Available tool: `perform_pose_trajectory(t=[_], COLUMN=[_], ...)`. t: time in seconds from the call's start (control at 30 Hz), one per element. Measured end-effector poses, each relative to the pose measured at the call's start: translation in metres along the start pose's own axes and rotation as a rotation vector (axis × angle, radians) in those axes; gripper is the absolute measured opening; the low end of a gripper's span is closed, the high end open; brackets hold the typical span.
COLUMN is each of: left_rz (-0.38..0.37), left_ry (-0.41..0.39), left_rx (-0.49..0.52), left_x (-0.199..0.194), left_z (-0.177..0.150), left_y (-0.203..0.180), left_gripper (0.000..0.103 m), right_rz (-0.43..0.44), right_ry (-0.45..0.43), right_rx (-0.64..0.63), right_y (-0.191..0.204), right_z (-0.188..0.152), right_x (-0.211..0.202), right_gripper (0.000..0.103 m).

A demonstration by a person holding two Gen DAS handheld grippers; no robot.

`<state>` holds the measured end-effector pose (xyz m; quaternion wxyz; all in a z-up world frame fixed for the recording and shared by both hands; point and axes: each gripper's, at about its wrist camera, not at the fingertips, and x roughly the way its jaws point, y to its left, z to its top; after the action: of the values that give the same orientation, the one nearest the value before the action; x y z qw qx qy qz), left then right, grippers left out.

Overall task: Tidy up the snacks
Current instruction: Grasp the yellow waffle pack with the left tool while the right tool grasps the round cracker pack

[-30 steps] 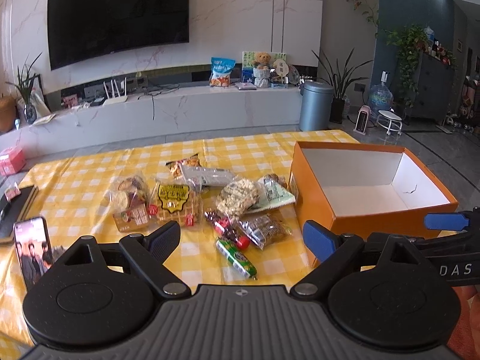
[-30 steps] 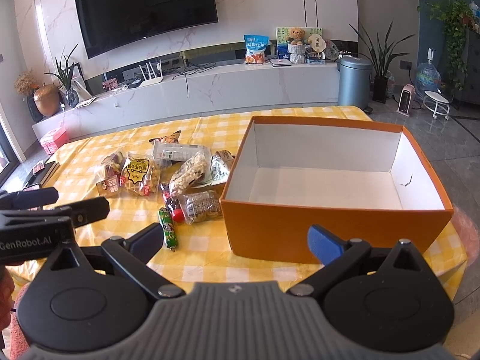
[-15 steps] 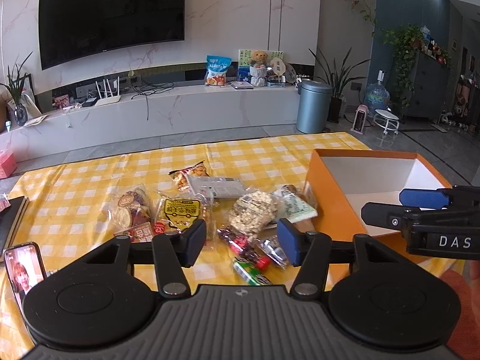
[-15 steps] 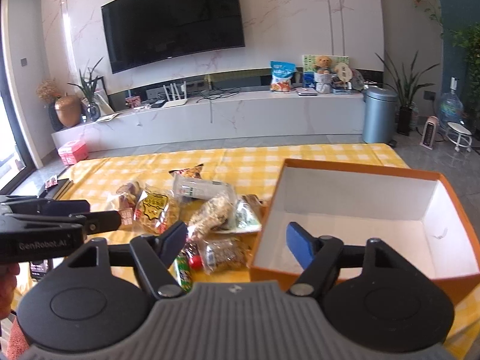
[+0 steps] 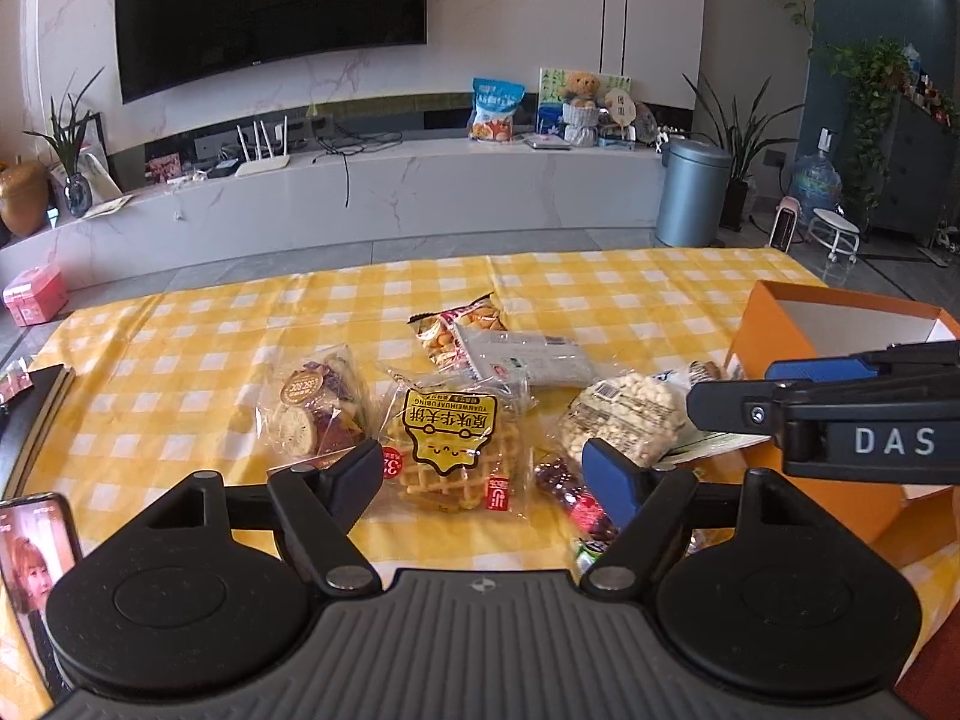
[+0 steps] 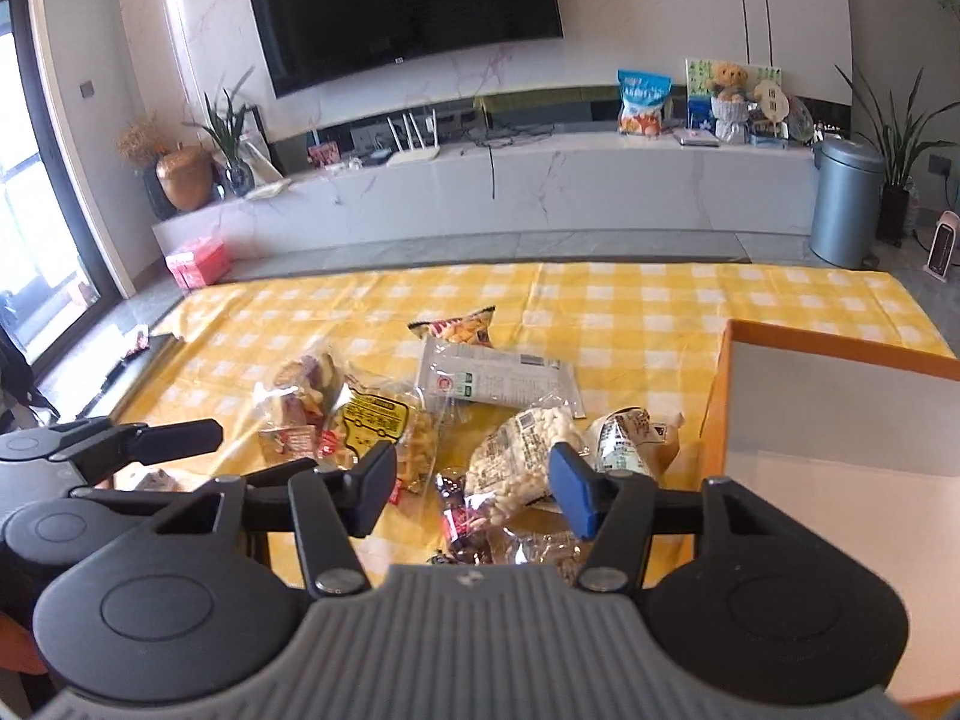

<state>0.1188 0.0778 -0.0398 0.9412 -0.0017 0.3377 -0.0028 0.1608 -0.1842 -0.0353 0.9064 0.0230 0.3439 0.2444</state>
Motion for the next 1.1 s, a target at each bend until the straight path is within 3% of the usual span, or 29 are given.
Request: perform_pose_trajectory(t=[0.17, 0.27, 0.5, 0.67, 0.77, 0.87, 1.1], left_rz=[-0.025, -0.032, -0.014, 0.016, 0.018, -0.007, 0.015], left_ry=[0.022, 0.028, 0.046, 0.073, 0.076, 0.082, 0.072], left_rx=[0.025, 0.038, 0.104, 0.101, 0.071, 0.065, 0.123], left_x=[0.028, 0.045, 0.079, 0.097, 0.101, 0.104, 0.112], left_z=[0.001, 0.003, 0.000, -0.003, -0.004, -0.004, -0.007], left_y=[0.008, 0.011, 0.014, 0.016, 0.020, 0.021, 0.008], left_gripper=[0.095, 0.095, 0.096, 0.096, 0.103, 0.103, 0.103], right_rz=[-0.030, -0.045, -0.068, -0.063, -0.057, -0.029, -0.068], right_ry=[0.045, 0.065, 0.116, 0.153, 0.175, 0.183, 0.201], right_rx=[-0.026, -0.045, -0.107, -0.128, -0.138, -0.153, -0.201], right_y=[-0.001, -0.003, -0.008, -0.013, -0.014, -0.011, -0.009], right_z=[0.011, 0.016, 0.023, 0.022, 0.021, 0.021, 0.020], right_x=[0.034, 0.050, 0.079, 0.094, 0.099, 0.100, 0.099], right_gripper=[0.058, 0.066, 0.067, 0.067, 0.068, 0.075, 0.079])
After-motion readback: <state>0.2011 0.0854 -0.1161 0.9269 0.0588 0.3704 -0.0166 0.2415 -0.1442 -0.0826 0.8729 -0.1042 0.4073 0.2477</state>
